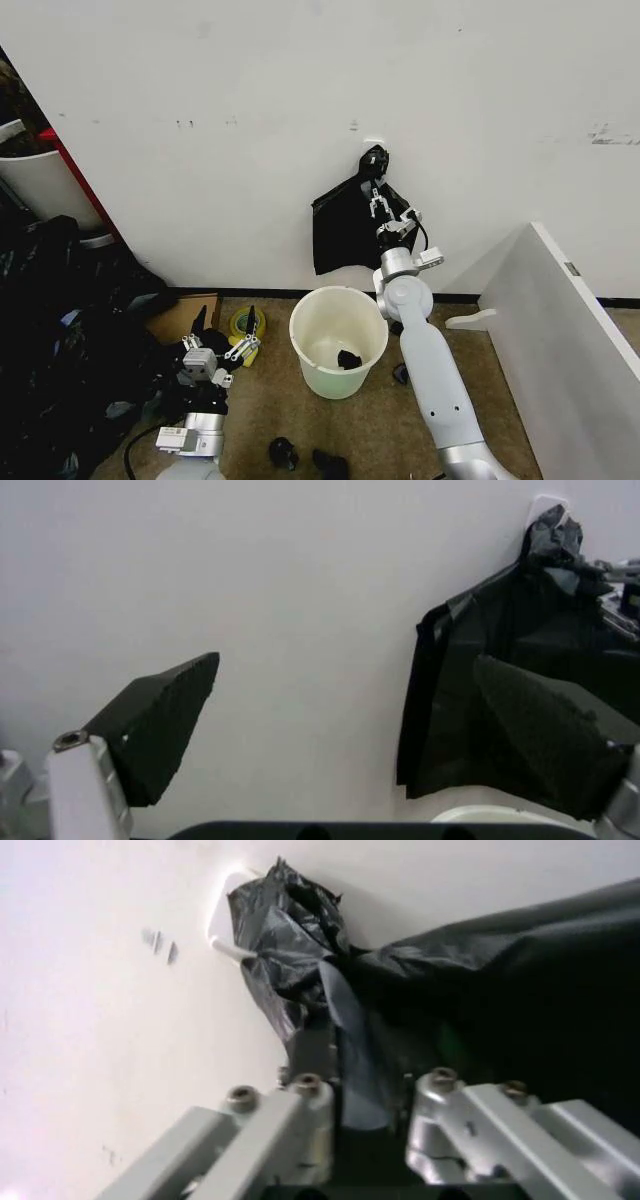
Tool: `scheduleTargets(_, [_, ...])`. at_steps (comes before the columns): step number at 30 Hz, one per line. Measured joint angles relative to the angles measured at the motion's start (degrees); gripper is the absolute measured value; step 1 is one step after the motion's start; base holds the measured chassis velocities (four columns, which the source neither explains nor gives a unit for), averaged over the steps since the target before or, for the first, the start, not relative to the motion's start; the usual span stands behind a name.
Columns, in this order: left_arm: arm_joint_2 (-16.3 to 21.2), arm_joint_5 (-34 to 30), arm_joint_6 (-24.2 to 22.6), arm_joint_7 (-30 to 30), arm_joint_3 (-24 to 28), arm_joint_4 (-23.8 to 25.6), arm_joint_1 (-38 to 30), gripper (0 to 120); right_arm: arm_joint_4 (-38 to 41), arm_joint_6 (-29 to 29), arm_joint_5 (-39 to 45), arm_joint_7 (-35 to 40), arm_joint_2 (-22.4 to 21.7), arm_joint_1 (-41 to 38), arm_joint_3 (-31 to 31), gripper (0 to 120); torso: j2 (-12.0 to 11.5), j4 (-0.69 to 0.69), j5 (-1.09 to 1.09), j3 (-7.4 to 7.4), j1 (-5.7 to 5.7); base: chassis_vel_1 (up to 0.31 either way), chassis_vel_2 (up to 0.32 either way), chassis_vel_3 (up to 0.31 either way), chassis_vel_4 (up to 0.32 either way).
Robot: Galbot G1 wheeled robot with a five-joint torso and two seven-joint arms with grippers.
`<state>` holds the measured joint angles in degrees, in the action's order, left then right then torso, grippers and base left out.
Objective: Place the garbage bag over the trash bin.
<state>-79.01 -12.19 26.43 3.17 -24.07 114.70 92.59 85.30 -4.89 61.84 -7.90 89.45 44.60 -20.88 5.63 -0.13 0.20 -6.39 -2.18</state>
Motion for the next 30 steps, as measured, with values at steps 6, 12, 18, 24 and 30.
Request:
scheduleTargets(6, [0.1, -0.1, 0.0, 0.1, 0.2, 0.0, -0.7, 100, 6.9, 0.1, -1.8, 4.4, -2.3, 7.6, 3.0, 0, 0.0, 0.0, 0.0, 0.0, 0.0, 0.0, 0.0, 0.0, 0.0])
scheduleTargets(12, [0.8, -1.2, 0.0, 0.3, 0.1, 0.4, -1.8, 100, 16.1, -0.6, -6.4, 7.3, -8.1, 18.8, 9.9, 0, 0.0, -0.01, 0.01, 0.01, 0.01, 0.0, 0.0, 0.0, 0.0])
scheduleTargets(18, [1.4, -1.7, 0.0, 0.3, 0.3, 0.6, -2.2, 100, 19.9, -2.2, -12.1, 9.2, -10.8, 26.2, 13.6, 0, 0.0, -0.01, 0.0, 0.01, 0.01, 0.0, 0.0, 0.0, 0.0])
scheduleTargets(24, [2.1, -2.5, 0.0, 0.3, 0.4, 1.0, -2.3, 100, 19.9, -4.1, -18.8, 10.6, -12.5, 30.0, 15.8, 0, 0.0, 0.0, 0.01, 0.01, 0.01, 0.0, 0.0, 0.0, 0.0])
scheduleTargets(30, [2.6, -3.3, -0.3, 0.3, 0.4, 1.1, -3.0, 100, 16.5, -7.9, -27.2, 4.3, -15.3, 32.8, 16.3, 0, 0.0, 0.0, 0.01, 0.0, 0.01, 0.0, 0.0, 0.0, 0.0])
